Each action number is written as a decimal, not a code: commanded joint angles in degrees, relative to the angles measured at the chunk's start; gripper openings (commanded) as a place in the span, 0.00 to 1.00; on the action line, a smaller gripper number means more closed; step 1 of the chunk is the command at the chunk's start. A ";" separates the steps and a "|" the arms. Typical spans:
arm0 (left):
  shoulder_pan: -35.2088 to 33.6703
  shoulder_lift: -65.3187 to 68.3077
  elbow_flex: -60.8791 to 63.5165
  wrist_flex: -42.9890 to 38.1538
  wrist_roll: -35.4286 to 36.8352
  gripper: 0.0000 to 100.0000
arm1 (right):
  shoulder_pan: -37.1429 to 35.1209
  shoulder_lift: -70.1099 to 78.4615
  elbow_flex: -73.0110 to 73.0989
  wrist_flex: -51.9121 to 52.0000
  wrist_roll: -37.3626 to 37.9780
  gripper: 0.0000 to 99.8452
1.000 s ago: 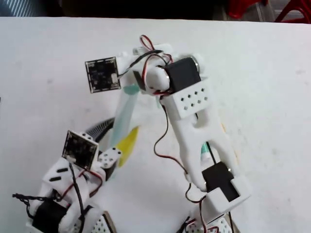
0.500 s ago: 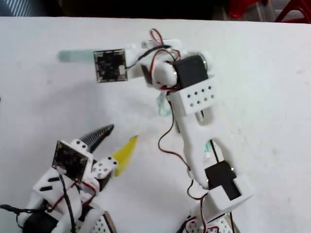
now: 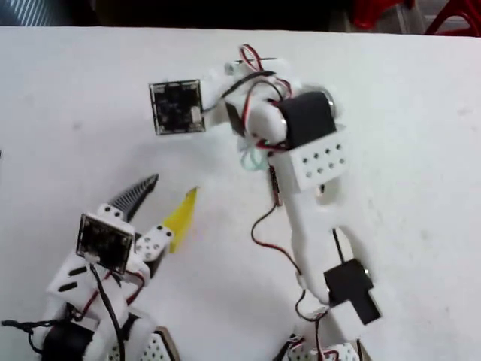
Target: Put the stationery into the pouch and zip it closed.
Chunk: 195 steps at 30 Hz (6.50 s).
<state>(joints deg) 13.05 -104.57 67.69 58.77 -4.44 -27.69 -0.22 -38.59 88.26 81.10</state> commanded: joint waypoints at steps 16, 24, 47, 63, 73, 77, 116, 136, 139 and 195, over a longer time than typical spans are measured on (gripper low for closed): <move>1.10 0.48 -8.53 -0.26 -9.58 0.23 | -4.44 -19.56 -0.35 10.33 12.13 0.02; 0.84 0.22 -8.88 -2.90 -9.85 0.23 | -11.30 -34.42 16.09 10.42 16.70 0.02; 12.00 0.40 -2.81 -1.93 -11.34 0.23 | -14.90 -35.47 19.52 9.01 18.73 0.02; 11.91 0.22 0.70 -2.02 -10.99 0.03 | -11.65 -21.32 11.60 9.01 11.08 0.02; 11.82 0.22 0.79 -2.37 -5.27 0.02 | -9.89 -21.76 15.82 10.15 3.96 0.15; 11.74 0.22 1.05 -2.37 -5.01 0.02 | -8.57 -21.76 13.98 9.45 -4.48 0.35; 2.77 30.99 -11.87 -12.57 5.10 0.02 | 13.58 -21.41 16.88 -1.01 -50.46 0.02; -3.65 34.51 -5.45 -17.41 10.90 0.02 | 19.12 -21.93 57.76 -28.62 -63.74 0.02; -3.03 34.51 -5.45 -17.41 11.25 0.02 | 21.05 -21.93 62.51 -33.36 -63.74 0.02; -0.66 34.51 -2.55 -15.65 12.75 0.22 | 14.99 -26.33 80.18 -45.93 -68.66 0.04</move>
<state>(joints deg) 11.74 -71.16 66.81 42.42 7.60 -11.43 -24.57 42.11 41.93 12.97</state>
